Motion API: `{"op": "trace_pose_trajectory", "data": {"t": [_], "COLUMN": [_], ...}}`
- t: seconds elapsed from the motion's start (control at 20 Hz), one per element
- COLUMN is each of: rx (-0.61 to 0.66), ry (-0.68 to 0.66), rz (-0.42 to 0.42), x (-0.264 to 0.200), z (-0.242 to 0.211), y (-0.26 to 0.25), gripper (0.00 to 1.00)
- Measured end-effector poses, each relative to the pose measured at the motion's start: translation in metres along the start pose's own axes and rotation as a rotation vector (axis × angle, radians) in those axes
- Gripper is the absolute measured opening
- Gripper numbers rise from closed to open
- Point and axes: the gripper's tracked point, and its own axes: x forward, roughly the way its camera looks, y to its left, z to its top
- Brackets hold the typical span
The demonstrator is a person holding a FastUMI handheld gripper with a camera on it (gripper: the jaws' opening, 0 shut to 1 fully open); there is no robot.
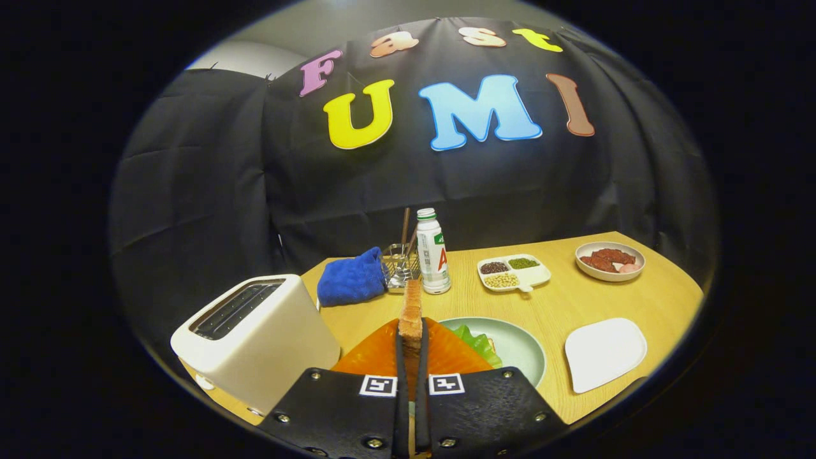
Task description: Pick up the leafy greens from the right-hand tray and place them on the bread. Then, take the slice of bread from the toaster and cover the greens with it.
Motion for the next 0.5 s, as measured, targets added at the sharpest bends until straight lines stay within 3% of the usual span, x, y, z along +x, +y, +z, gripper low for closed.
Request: {"op": "trace_pose_trajectory", "data": {"t": [0.35,0.5], "rx": [-0.033,-0.049], "ry": [0.037,0.055], "rz": [-0.056,-0.059], "x": [0.007,0.008], "z": [-0.017,-0.018], "y": [-0.036,-0.040], "gripper": [0.04,0.11]}}
